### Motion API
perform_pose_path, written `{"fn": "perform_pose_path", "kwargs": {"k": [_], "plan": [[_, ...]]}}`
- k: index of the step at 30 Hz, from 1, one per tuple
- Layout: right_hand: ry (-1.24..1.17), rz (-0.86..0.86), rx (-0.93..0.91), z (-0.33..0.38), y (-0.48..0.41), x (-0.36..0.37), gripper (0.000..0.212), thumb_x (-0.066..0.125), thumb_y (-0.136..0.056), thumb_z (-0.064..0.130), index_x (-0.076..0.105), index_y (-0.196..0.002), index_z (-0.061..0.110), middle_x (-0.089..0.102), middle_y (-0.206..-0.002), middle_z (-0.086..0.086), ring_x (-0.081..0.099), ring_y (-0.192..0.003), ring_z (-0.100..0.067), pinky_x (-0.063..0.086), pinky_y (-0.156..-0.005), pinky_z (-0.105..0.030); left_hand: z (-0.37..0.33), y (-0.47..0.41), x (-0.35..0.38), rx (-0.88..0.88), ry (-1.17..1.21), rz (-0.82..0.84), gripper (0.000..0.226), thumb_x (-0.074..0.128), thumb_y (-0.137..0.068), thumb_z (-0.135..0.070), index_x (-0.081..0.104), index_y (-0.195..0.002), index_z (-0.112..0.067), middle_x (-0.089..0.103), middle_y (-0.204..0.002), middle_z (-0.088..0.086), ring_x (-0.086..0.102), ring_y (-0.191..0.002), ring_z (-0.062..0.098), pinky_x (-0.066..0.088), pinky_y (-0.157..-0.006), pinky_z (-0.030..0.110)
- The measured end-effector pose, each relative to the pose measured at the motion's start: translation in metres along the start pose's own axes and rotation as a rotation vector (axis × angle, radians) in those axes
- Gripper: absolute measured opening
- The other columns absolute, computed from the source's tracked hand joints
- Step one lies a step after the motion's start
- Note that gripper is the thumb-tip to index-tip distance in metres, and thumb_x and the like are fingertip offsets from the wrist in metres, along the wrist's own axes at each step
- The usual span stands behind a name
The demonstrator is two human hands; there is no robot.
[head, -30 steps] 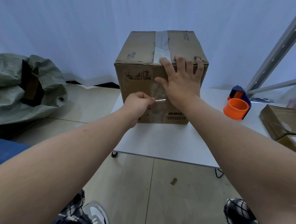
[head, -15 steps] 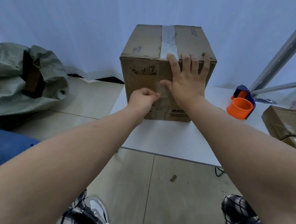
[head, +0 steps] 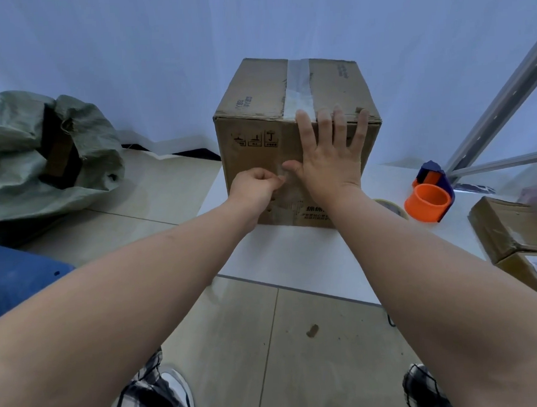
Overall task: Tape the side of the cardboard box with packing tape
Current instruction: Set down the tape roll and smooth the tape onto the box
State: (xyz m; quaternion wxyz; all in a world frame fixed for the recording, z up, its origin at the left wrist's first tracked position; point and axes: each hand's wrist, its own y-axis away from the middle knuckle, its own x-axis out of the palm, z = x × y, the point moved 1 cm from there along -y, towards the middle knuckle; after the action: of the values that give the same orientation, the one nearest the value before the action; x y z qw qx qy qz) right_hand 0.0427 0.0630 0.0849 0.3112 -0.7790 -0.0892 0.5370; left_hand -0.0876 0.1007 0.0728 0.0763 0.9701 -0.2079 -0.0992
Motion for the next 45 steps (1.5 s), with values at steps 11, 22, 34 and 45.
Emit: {"fn": "perform_pose_path", "kwargs": {"k": [11,22,34,45], "plan": [[-0.046,-0.136,-0.044,-0.004,-0.003,0.002,0.071,0.06,-0.075,0.058,0.036,-0.126,0.014,0.05,-0.123,-0.016,0.035,-0.119,-0.031,0.009,-0.105,-0.05,0.003,-0.002,-0.001,-0.003,-0.067,0.062,0.018,0.062,-0.09,-0.024,0.06,-0.085,-0.007,0.06,-0.077,0.004,0.054,-0.074,0.018,0.043,-0.063,0.023],[-0.134,-0.021,0.001,-0.005,0.001,-0.013,0.069,0.054,-0.084,0.052,0.028,-0.14,0.022,0.041,-0.14,-0.011,0.028,-0.137,-0.032,-0.006,-0.109,-0.052,-0.015,-0.002,-0.021,0.225,-0.763,-0.004,0.041,0.06,-0.085,-0.046,0.066,-0.082,-0.006,0.063,-0.071,0.005,0.061,-0.073,0.026,0.043,-0.053,0.029],[-0.308,-0.11,0.086,-0.011,0.005,-0.01,0.051,0.052,-0.089,0.041,0.043,-0.135,0.021,0.047,-0.14,-0.003,0.031,-0.139,-0.026,-0.002,-0.113,-0.047,-0.019,-0.041,-0.01,1.048,-1.253,-0.467,0.074,0.043,-0.078,-0.06,0.029,-0.136,-0.016,0.047,-0.138,0.012,0.029,-0.129,0.028,0.011,-0.108,0.044],[-0.124,-0.198,0.01,-0.014,0.015,0.024,0.087,0.05,-0.079,0.062,0.017,-0.146,0.017,0.022,-0.151,-0.015,0.009,-0.139,-0.03,-0.013,-0.112,-0.047,-0.004,-0.054,-0.014,1.119,-1.352,-0.5,0.117,0.061,-0.058,-0.073,0.013,-0.146,-0.012,0.016,-0.144,0.008,0.015,-0.136,0.032,-0.012,-0.112,0.046]]}}
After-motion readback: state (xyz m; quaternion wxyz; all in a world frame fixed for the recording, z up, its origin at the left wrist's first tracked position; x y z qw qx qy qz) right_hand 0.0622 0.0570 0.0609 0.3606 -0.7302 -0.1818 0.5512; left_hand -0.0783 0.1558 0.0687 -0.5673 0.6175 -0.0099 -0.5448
